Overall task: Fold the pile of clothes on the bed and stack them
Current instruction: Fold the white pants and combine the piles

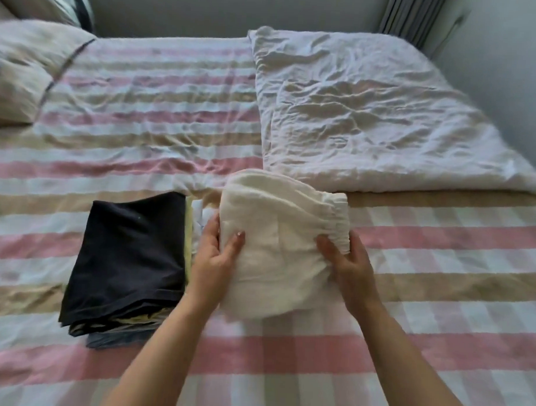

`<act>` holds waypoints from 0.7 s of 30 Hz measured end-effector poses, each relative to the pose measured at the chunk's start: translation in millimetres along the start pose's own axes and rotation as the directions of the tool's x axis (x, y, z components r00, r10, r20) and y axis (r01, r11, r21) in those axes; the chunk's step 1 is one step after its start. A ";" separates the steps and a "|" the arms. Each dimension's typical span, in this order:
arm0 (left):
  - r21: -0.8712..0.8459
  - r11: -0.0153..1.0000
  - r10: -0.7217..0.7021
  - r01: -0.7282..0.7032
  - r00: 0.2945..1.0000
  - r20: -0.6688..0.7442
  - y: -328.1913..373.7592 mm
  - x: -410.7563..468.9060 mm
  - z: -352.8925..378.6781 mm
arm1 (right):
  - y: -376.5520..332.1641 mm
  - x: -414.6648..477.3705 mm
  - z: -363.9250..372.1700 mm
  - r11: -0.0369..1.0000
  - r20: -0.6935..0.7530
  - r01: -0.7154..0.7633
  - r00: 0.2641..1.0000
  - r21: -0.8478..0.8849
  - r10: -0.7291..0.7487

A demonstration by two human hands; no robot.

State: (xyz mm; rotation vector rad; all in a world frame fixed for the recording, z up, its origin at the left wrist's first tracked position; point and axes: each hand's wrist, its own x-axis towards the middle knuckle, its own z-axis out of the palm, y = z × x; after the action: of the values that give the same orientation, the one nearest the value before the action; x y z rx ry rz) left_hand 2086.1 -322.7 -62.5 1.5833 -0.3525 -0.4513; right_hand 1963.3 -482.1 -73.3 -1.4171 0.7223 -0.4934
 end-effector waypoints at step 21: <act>0.885 0.266 0.229 -0.382 0.917 0.327 -97.3 82.7 50.2 | 75.3 91.1 29.8 0.283 0.162 0.242 0.947 -0.928 -0.277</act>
State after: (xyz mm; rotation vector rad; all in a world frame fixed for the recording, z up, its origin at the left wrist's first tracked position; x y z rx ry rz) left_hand 2129.0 -400.4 -167.2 2.5672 -1.1988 0.0373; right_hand 2039.8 -516.3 -161.8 -2.7247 0.8446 -0.3165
